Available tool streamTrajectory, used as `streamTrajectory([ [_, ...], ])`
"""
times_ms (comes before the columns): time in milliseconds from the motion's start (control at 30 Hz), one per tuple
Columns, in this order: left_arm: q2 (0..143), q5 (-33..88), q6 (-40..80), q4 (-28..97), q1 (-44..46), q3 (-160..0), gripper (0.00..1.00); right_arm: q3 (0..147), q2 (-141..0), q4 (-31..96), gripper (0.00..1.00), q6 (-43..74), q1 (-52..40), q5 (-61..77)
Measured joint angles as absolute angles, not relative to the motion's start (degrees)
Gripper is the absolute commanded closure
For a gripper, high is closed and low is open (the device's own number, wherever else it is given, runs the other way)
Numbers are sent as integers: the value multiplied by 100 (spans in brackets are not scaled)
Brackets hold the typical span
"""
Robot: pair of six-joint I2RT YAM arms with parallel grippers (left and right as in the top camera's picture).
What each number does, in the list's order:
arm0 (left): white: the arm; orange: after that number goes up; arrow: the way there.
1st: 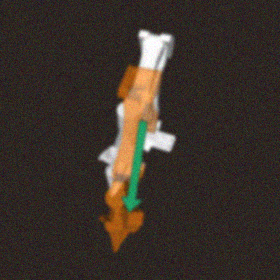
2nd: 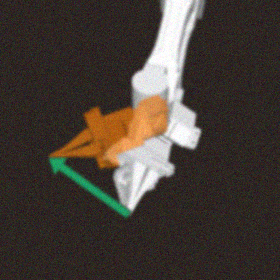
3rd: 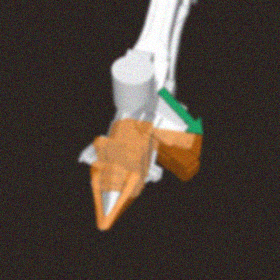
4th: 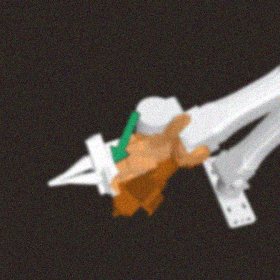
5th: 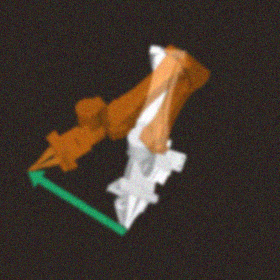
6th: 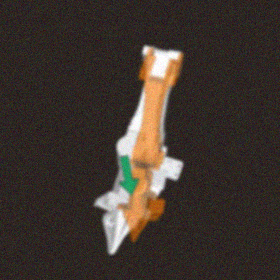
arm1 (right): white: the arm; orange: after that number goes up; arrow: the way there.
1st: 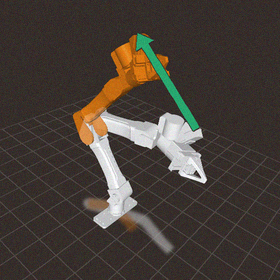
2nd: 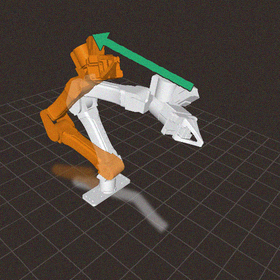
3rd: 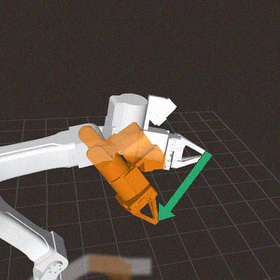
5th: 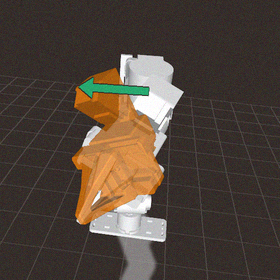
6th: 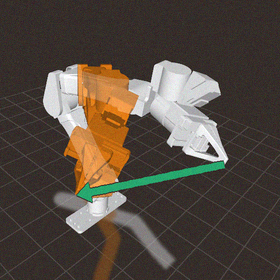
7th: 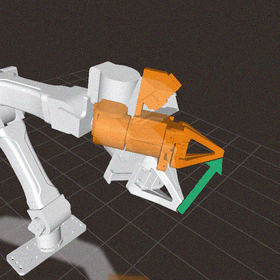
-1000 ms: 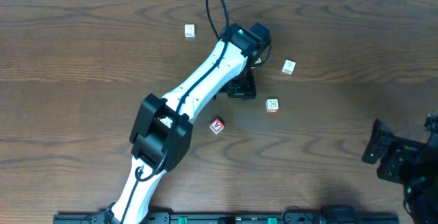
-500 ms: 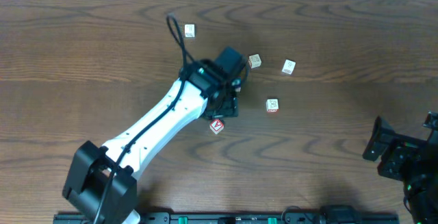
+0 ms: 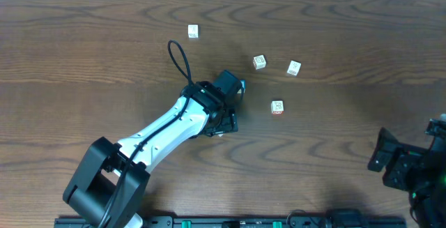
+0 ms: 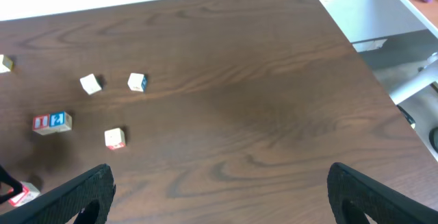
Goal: Spell out Ai2
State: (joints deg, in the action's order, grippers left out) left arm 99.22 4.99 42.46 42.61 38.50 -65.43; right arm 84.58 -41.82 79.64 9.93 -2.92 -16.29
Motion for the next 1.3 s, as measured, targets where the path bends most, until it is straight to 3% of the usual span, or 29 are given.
streamTrajectory([
  [300, 9922, 582, 4633, 4150, 3850, -6528, 12, 8458, -4182, 8020, 1, 993, -292, -1629],
  [433, 9922, 604, 4845, 4143, 3852, -6528, 2, 8458, -4182, 8020, 1, 996, -292, -1629],
  [1033, 9922, 864, 5188, 3806, 4106, -6528, 5, 8458, -4182, 8097, 1, 998, -292, -1610],
  [1300, 9922, 731, 6071, 3813, 4106, -6528, 1, 8458, -4182, 8119, 1, 998, -292, -1612],
])
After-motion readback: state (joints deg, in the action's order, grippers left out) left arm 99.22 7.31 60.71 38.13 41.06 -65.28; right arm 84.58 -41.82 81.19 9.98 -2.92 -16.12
